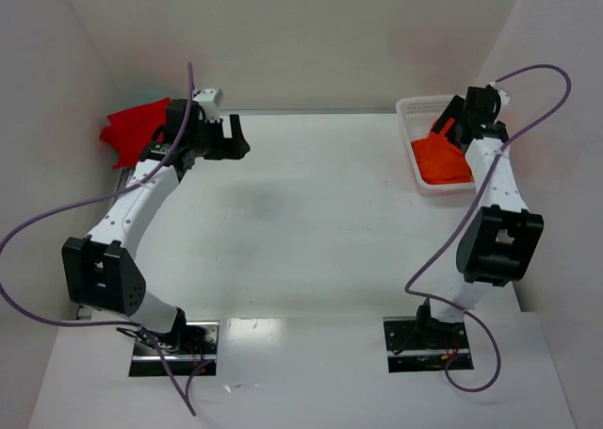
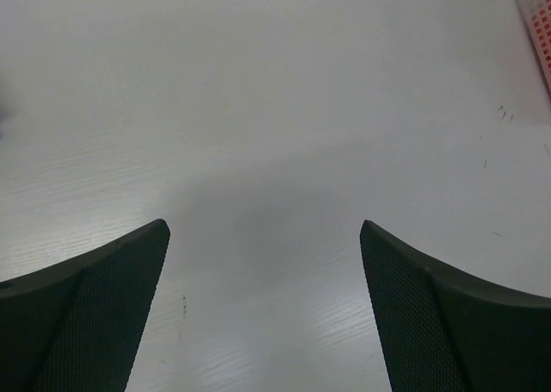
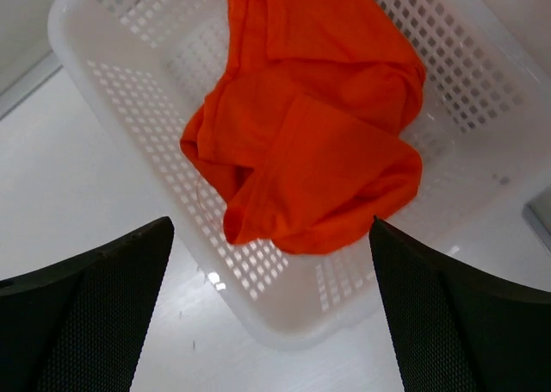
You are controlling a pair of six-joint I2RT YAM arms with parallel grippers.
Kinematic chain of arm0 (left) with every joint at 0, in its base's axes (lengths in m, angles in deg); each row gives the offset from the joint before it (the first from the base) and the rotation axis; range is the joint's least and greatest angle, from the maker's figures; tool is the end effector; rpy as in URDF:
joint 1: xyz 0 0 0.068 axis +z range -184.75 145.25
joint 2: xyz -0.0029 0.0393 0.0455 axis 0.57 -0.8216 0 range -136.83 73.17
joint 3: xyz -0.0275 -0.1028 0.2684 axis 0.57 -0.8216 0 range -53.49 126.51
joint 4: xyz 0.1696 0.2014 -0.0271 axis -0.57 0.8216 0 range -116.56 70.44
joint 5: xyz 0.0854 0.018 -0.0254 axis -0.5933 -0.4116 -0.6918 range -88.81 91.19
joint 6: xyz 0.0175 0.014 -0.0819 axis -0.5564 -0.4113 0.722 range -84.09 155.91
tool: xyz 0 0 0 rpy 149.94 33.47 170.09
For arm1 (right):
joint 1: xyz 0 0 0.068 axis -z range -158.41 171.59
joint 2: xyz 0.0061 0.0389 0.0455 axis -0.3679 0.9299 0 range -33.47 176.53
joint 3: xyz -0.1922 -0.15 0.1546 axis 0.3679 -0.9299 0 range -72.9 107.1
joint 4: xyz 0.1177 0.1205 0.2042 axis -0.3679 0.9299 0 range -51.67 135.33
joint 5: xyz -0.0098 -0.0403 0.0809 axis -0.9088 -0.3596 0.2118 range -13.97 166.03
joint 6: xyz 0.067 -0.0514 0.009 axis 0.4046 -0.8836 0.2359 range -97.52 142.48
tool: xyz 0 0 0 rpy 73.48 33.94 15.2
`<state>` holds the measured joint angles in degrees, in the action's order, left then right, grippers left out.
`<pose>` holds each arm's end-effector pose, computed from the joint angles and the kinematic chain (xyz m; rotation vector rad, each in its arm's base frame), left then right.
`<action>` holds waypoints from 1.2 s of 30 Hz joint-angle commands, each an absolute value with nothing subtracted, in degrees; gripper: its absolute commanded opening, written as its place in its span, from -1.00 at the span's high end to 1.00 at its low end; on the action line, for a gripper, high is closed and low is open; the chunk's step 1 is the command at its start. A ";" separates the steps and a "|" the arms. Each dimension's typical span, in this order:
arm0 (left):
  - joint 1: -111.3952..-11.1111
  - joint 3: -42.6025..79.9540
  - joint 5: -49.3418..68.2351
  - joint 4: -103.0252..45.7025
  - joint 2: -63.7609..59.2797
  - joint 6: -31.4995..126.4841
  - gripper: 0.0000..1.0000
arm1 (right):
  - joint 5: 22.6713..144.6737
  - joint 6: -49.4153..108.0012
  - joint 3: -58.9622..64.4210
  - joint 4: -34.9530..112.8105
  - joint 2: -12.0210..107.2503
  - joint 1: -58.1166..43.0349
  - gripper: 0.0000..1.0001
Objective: Fold and stack the t-shirts
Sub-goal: Grab crumpled tshirt from bin with the right arm
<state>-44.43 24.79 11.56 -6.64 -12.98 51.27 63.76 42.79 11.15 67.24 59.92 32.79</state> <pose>0.3782 -0.0781 0.3501 0.0106 2.0783 -0.4553 0.3960 -0.0946 0.3214 0.7149 2.1066 -0.1525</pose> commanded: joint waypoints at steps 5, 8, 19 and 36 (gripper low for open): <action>-44.60 28.42 12.44 -6.08 -9.98 50.41 -0.98 | 62.22 42.34 19.11 67.43 73.40 35.82 -1.00; -44.60 27.37 11.91 -6.08 -9.98 50.41 -0.98 | 63.28 42.34 20.43 68.30 77.27 35.82 -1.00; -44.60 25.79 8.15 -6.34 -8.93 50.41 -0.98 | 64.60 42.34 22.01 66.80 84.64 35.82 -1.00; -44.60 25.34 5.58 -5.82 -12.96 51.56 -0.98 | 67.15 41.20 24.83 68.04 90.20 35.82 0.18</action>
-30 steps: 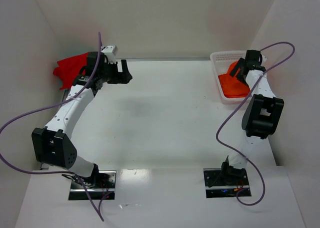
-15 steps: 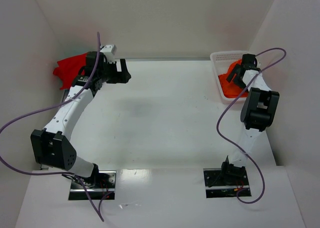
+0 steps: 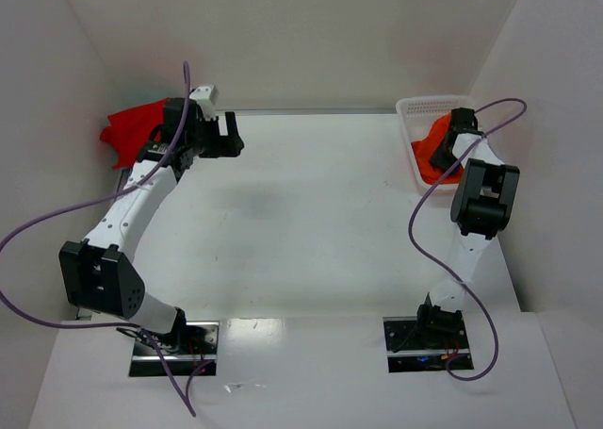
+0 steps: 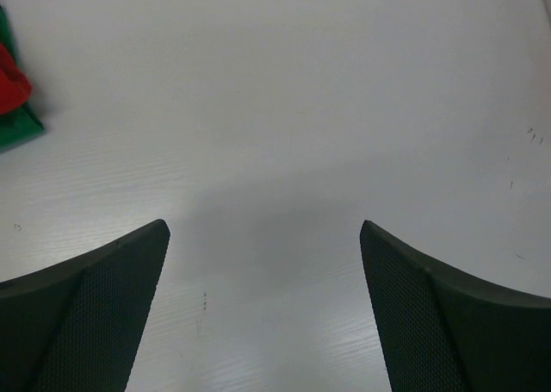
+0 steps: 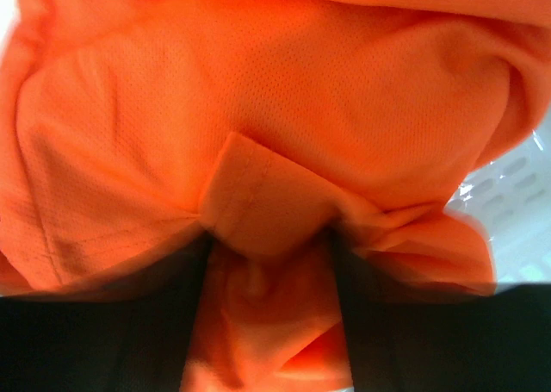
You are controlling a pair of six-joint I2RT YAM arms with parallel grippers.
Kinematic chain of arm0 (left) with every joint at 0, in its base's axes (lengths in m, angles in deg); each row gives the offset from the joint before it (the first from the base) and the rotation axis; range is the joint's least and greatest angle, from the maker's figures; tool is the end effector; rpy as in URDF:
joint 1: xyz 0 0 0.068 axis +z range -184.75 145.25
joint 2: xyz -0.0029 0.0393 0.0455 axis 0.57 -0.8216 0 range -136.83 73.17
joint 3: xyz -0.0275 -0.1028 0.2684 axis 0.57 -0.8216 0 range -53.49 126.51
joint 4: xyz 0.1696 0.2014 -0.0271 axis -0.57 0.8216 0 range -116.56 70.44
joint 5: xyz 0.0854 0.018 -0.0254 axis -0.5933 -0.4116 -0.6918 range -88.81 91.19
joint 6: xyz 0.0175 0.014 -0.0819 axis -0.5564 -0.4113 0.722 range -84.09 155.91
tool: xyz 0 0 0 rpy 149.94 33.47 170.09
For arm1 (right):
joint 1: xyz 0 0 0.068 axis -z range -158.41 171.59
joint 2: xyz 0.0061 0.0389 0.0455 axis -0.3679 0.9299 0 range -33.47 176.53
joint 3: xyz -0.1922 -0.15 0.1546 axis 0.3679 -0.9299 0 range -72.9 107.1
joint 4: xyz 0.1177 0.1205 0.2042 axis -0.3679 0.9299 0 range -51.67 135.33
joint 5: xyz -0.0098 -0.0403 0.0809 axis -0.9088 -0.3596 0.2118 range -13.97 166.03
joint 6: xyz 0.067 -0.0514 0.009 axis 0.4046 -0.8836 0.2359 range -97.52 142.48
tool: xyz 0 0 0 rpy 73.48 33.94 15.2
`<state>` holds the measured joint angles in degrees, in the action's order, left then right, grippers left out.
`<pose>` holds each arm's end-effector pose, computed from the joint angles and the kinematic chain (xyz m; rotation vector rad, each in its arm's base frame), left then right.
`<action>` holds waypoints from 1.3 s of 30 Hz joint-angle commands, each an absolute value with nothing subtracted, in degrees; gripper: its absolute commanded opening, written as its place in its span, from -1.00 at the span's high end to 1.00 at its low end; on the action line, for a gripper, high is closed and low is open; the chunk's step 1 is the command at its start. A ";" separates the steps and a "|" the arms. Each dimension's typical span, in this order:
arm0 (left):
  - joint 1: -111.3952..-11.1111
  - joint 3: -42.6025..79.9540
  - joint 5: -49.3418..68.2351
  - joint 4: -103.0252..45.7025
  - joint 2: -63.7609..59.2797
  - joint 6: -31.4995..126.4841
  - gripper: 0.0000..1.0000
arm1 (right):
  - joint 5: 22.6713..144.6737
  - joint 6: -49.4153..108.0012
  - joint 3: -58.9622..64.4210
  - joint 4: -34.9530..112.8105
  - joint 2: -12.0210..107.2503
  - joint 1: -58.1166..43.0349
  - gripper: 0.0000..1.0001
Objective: Fold and stack the t-shirts
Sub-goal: Grab crumpled tshirt from bin with the right arm, then flatten out the tshirt
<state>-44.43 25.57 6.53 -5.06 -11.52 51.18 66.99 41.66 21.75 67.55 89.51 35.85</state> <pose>0.3726 -0.0705 0.3605 -0.0419 2.0614 -0.3660 0.4808 -0.1343 0.1591 0.7944 2.4388 -0.1705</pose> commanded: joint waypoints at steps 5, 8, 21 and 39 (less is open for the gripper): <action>-44.60 26.49 6.37 -5.82 -14.02 51.03 -0.98 | 63.65 41.20 24.83 68.57 84.85 35.82 0.81; -44.60 26.49 7.69 -6.34 -14.02 51.03 -0.98 | 63.02 41.20 25.70 69.26 79.75 35.82 0.96; -44.60 25.78 43.17 -16.69 -12.79 46.55 -0.98 | 79.07 42.43 36.67 67.34 56.98 33.28 0.99; -63.76 21.84 37.58 -51.07 -17.63 50.23 -0.96 | 93.35 54.73 33.35 62.42 45.90 5.94 0.99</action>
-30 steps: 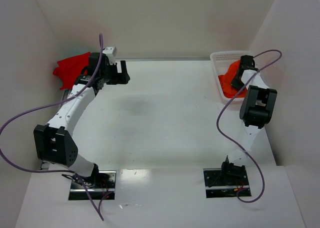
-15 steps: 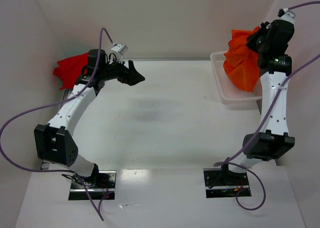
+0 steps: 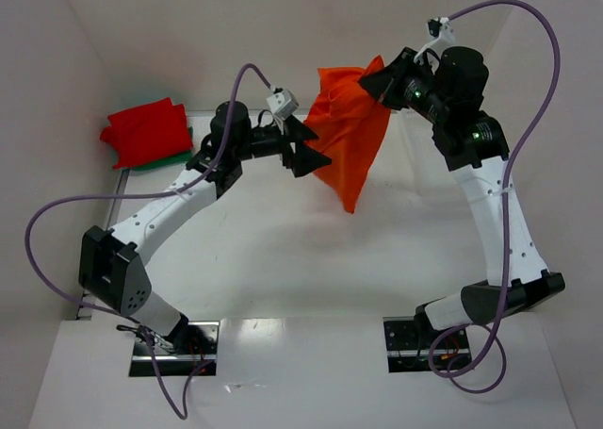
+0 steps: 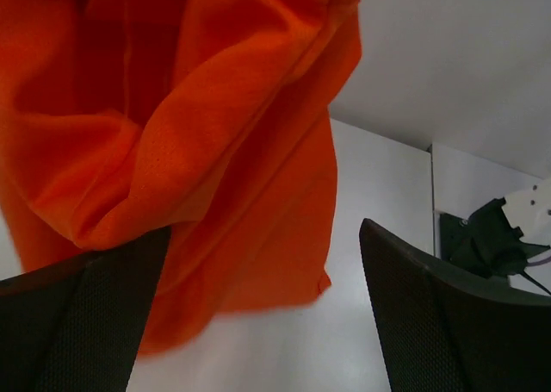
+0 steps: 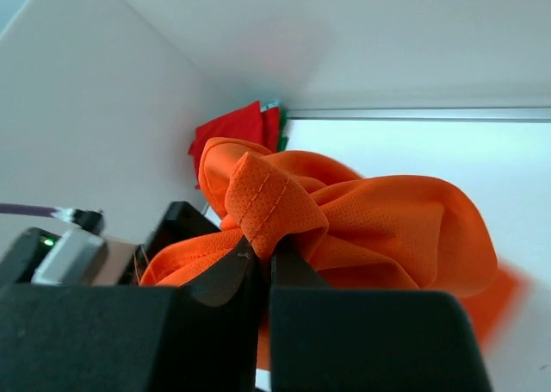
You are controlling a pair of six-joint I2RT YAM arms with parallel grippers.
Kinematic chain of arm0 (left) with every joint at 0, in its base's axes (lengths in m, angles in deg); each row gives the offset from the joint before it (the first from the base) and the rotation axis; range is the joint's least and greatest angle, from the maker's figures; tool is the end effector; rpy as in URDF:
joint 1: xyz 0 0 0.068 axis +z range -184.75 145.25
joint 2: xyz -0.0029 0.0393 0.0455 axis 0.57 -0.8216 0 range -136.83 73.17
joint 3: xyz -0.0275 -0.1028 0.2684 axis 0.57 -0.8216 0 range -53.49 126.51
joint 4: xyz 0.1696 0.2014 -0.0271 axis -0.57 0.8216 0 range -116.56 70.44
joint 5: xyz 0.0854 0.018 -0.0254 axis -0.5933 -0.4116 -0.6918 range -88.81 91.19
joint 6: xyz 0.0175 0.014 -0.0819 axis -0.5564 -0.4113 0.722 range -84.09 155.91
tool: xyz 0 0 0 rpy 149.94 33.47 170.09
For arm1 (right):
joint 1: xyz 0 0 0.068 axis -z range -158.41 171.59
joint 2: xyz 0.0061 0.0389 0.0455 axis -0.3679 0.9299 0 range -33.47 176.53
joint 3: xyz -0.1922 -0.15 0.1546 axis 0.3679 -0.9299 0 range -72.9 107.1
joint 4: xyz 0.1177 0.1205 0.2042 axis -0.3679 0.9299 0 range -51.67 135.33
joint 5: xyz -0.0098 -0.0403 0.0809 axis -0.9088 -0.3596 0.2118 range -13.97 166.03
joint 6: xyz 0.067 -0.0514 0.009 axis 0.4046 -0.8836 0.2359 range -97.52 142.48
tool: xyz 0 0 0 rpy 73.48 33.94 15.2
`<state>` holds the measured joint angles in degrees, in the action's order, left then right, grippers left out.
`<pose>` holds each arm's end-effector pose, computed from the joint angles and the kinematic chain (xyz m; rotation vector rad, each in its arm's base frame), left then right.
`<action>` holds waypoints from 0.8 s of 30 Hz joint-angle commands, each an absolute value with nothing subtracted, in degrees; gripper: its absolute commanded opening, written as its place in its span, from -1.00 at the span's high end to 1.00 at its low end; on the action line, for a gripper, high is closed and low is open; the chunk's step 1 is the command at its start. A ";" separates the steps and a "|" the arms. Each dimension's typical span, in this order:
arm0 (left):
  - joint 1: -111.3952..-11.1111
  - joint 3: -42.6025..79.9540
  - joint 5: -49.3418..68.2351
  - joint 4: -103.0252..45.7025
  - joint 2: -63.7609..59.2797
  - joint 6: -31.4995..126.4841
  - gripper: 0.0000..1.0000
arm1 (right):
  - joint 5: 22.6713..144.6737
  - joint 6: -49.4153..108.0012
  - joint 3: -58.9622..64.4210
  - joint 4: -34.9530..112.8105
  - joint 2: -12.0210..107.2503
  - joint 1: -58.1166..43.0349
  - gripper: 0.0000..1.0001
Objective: Fold and stack the t-shirts
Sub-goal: Flatten out the tshirt
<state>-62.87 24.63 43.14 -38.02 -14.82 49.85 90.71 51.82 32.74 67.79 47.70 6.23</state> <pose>0.3246 -0.2299 0.4139 0.7979 1.4633 -1.1270 0.3073 0.1040 0.5355 0.0078 1.7179 0.7979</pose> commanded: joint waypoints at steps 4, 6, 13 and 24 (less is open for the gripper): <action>-63.76 20.60 33.71 -52.75 -18.94 50.77 0.18 | 93.35 55.35 33.36 63.03 44.68 5.94 0.99; -63.76 19.20 29.59 -52.75 -18.42 51.38 0.79 | 93.35 54.83 33.36 63.03 44.15 5.94 0.99; -58.84 18.49 27.55 -50.56 -12.70 52.88 1.00 | 90.18 51.93 30.99 65.84 44.14 5.94 0.99; -52.43 32.89 12.89 -37.46 0.66 45.58 1.00 | 83.16 52.00 32.83 62.16 44.14 6.47 0.99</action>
<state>-54.30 28.09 19.43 -36.86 -2.54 48.32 86.71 52.04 30.60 67.39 45.62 6.10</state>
